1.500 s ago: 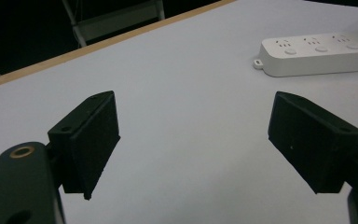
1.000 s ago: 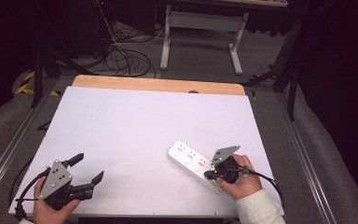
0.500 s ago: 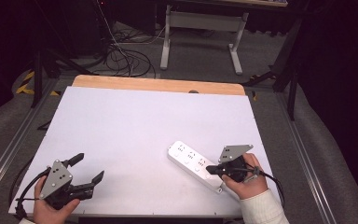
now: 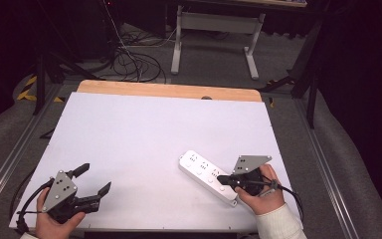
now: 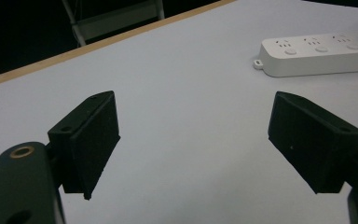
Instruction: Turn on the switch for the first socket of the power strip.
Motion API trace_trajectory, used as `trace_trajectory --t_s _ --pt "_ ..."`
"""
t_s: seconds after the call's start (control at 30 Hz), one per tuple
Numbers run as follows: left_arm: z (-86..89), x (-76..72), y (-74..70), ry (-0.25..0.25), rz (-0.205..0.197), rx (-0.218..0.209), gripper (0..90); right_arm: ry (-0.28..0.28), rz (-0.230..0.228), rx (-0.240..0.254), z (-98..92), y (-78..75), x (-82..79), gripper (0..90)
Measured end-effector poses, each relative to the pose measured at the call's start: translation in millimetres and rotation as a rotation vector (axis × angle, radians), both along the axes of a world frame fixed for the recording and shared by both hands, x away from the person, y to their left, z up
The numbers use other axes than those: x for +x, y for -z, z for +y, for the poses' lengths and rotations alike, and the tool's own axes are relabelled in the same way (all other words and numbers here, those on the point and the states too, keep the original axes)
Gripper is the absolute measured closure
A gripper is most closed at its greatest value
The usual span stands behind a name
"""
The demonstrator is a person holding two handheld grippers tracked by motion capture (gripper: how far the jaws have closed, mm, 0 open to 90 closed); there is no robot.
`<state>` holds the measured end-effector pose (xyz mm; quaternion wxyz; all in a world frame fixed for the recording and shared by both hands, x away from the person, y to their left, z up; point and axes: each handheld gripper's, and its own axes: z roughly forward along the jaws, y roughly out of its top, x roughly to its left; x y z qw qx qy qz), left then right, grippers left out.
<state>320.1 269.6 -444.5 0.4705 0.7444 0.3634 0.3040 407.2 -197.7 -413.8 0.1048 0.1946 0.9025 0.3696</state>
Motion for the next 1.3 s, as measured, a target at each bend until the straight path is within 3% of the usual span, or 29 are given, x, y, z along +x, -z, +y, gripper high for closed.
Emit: trace_trajectory --t_s 0.3,0.47,0.6,0.73,0.87,1.03,1.3 --pt "0.5 0.4 -0.2 0.001 -0.003 0.009 16.9 -0.003 -0.015 0.031 -0.9 -4.6 -2.8 90.0" --pt "0.4 0.3 -0.5 0.001 -0.005 0.011 16.8 0.001 -0.012 0.095 1.4 -3.3 -2.9 69.6" --pt "1.3 0.1 -0.5 -0.001 -0.003 0.006 16.8 -0.005 -0.061 0.188 3.6 -2.4 -1.6 48.5" --pt "0.7 0.2 -0.9 0.003 -0.005 0.007 16.8 0.023 -0.064 0.199 1.8 -5.4 -3.9 44.9" --pt "0.4 0.8 -0.8 0.008 -0.005 0.011 16.8 0.061 -0.130 0.217 -3.3 -9.1 -4.1 31.6" --pt "0.8 0.4 -0.7 0.001 -0.004 -0.002 16.8 0.083 -0.121 0.255 -12.3 -10.6 -3.3 31.1" --pt "1.0 0.3 -1.1 0.002 -0.007 0.001 16.7 0.181 -0.087 0.297 -26.7 -5.0 -0.2 26.6"
